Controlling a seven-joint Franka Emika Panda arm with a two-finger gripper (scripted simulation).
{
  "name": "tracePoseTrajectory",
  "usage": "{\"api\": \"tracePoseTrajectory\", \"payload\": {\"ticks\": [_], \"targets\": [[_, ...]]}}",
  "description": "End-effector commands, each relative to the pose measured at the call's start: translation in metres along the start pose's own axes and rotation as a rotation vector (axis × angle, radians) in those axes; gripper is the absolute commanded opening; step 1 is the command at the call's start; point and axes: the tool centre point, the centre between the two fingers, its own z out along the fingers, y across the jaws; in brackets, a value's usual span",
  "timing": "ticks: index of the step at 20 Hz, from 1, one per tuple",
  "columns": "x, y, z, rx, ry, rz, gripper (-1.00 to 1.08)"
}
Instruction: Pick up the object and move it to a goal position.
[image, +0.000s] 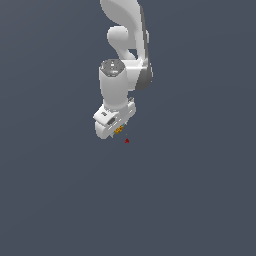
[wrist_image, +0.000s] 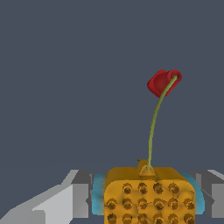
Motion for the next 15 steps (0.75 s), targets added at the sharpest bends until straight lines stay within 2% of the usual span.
{"api": "tracePoseTrajectory", "payload": {"ticks": [1, 8, 15], "targets": [[-0.011, 0.001, -0.02, 0.0, 0.001, -0.001, -1.0], [-0.031, 0.005, -0.058, 0.001, 0.002, -0.001, -1.0], [-0.038, 0.008, -0.071, 0.001, 0.001, 0.0, -1.0]]}}
